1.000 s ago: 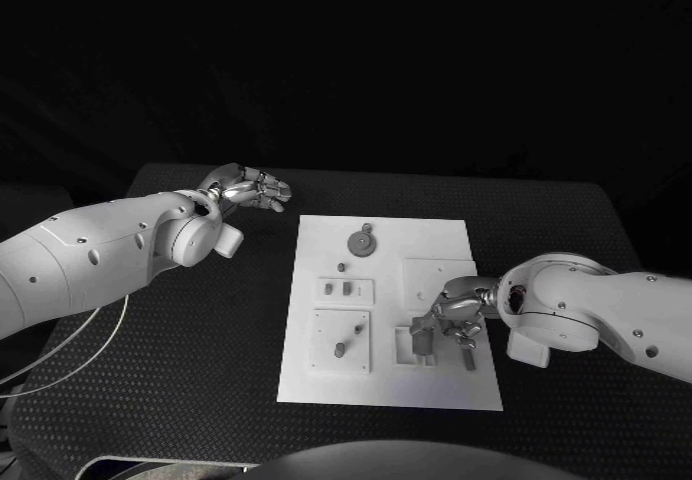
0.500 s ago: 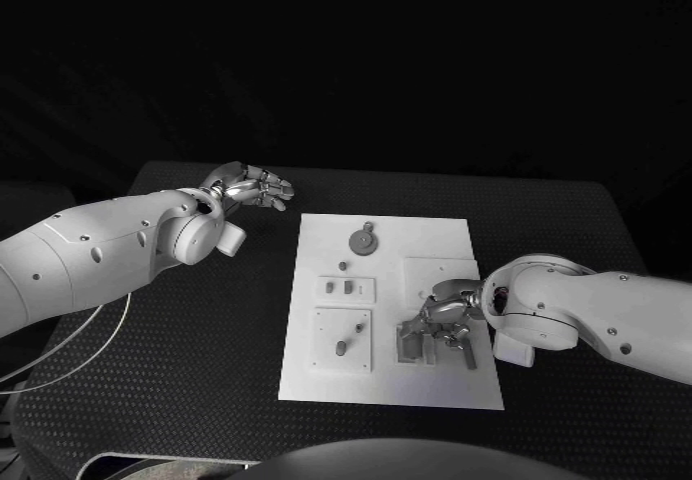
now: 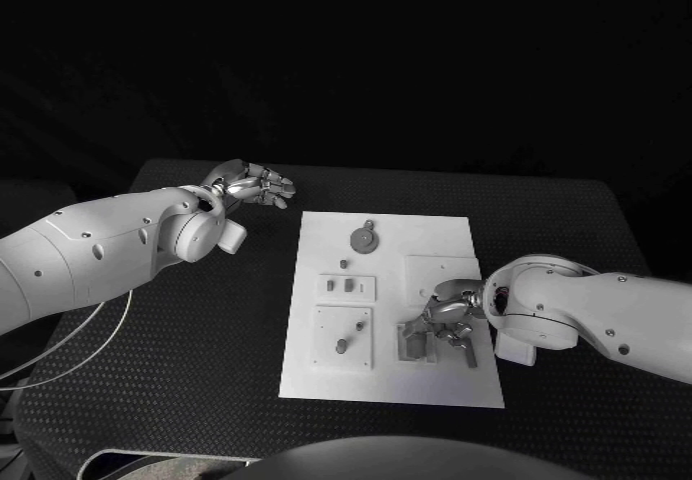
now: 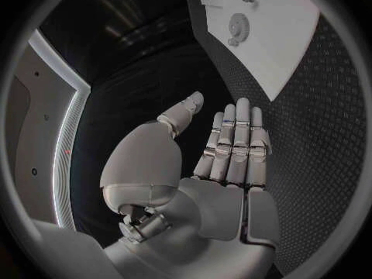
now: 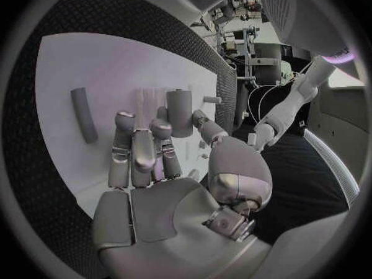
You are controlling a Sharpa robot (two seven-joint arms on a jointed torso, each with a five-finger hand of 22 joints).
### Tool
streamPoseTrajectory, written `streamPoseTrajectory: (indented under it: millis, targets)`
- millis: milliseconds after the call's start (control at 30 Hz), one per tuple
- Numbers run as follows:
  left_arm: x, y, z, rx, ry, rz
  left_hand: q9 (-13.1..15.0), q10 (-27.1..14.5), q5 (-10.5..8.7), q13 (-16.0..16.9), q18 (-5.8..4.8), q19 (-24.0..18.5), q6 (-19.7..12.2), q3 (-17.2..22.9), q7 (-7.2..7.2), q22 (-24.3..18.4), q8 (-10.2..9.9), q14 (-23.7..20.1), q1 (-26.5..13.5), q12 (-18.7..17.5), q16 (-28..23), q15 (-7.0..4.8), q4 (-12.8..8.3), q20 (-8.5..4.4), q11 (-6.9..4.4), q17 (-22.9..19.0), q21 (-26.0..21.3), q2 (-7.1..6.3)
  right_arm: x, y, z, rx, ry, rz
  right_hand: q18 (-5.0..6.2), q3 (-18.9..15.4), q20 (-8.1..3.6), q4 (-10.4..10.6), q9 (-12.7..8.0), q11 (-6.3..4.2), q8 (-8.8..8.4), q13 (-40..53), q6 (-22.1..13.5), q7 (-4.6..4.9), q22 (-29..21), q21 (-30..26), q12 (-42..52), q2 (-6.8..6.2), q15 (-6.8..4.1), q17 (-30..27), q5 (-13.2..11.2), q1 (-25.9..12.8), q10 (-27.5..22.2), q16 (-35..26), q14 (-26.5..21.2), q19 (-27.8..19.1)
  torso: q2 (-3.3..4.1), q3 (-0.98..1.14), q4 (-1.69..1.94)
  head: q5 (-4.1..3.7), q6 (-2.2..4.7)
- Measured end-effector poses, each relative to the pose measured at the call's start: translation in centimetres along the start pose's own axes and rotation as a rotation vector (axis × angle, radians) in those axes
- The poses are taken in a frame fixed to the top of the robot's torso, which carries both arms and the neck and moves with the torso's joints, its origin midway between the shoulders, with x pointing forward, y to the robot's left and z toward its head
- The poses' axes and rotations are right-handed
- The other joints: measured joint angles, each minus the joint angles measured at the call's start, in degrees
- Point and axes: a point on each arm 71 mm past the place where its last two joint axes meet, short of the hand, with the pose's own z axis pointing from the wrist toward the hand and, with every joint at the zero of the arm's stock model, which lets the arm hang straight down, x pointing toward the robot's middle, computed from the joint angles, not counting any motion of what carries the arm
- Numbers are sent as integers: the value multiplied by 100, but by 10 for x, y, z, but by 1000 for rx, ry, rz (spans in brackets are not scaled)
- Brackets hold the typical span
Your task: Assemble the parts on the task board
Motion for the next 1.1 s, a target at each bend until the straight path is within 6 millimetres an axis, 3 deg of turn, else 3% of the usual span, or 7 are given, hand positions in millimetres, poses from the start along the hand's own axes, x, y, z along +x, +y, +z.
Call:
streamPoseTrajectory:
  millis: [133, 667, 900, 1100]
  targets:
    - [-1, 0, 0, -1, -1, 0, -4, 0, 0, 0, 0, 0, 0, 0, 0, 0, 22, 0, 0, 0, 0, 0, 0, 0, 0, 5, 0, 0, 0, 0, 0, 0, -1, -5, -3, 93, 0, -88, -18, 0, -16, -1, 21, -13, 0, 0, 0, -20, 3, -2, 0, -43, 0, 0, -3, 0, 0, 1, 0, 4, -4]
    - [-1, 0, 0, -2, -2, 0, -5, 0, 0, 0, 0, 0, 0, 0, 0, -4, 22, 0, 0, 0, 0, 0, 0, 0, 0, 11, 0, 0, 2, 1, 1, -1, 11, -16, -31, 127, 0, -55, -14, 1, -17, -6, 23, -12, 0, 0, 0, -47, 8, -20, -5, -108, 1, -1, -7, 0, -1, -4, -3, 15, -25]
    - [-1, 1, -1, -2, -3, 0, -5, 0, 0, 0, 0, 0, 0, 0, 0, -4, 22, 0, 0, 0, 0, 0, 0, 0, 0, 11, 0, 0, 2, 1, 2, 1, 10, -16, 19, 183, 0, 0, -10, 9, -47, -18, 26, -13, 0, 0, 0, -206, -17, -91, -5, -264, 9, -1, -33, 0, -2, -4, 0, 24, -39]
    - [-1, 1, -1, -3, -3, 0, -4, 0, 0, 1, 0, 0, 0, 0, 0, -4, 22, 0, 0, 0, -22, 0, 0, 0, 0, 17, 0, 0, 2, 1, 2, 3, 9, -18, 57, 253, 1, 141, -49, 9, -116, -32, 25, 26, 0, -1, 0, -483, -9, -178, 0, -314, 9, -1, -83, 0, -3, -4, 0, 35, -44]
